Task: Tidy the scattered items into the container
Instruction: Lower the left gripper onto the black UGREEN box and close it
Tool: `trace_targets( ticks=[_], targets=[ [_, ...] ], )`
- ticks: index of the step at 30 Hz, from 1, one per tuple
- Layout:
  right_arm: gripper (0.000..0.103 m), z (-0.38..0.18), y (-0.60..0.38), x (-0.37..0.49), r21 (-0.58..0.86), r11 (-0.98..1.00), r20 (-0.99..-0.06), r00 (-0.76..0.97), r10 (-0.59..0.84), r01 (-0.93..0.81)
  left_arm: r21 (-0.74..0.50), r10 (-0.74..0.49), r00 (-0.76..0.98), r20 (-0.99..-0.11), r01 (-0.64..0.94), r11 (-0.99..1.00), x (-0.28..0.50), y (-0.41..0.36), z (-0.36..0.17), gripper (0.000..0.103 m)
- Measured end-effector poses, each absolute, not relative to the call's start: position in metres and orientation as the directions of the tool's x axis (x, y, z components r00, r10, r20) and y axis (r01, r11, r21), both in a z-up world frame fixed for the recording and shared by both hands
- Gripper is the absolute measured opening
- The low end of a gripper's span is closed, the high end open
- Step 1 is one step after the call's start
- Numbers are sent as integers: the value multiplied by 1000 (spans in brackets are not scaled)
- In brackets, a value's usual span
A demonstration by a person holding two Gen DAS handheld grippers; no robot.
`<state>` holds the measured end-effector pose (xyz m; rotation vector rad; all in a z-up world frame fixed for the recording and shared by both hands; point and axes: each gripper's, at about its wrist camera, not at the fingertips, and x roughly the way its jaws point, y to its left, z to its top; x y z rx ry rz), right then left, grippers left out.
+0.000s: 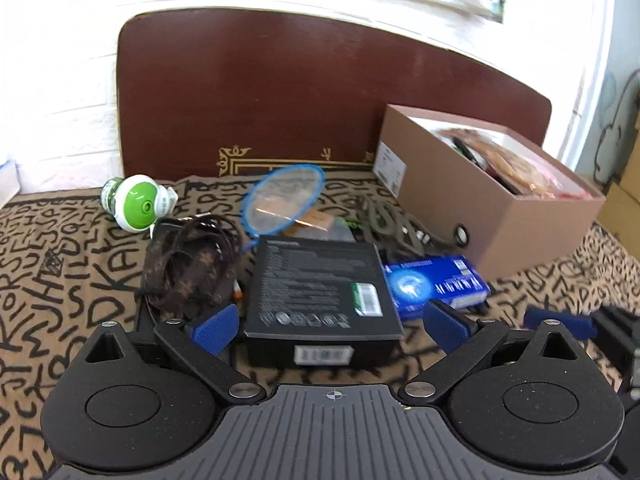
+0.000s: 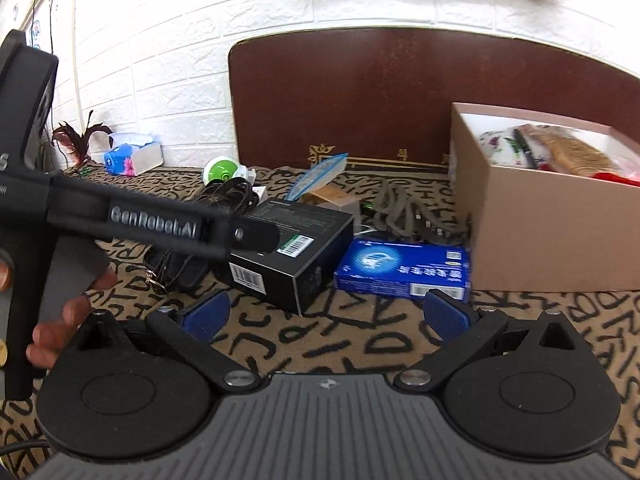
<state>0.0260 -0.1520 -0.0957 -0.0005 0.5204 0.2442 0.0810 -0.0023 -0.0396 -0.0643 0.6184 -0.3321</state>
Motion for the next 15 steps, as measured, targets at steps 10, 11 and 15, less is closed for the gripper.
trace_targets(
  ticks=[10,11,15],
  targets=[
    [94,-106,-138,59,40,956,-518,812,269,-292,-224,-396,703,-590,329,917,116,9,-55,98],
    [94,-107,-137,61,39,955,-520,810,272,-295,-236,-413,690,-594,341,910,118,11,-56,95],
    [92,-110,-133,69,41,947,-528,798,291,-318,-248,-437,668,-602,364,898,122,11,-60,95]
  ],
)
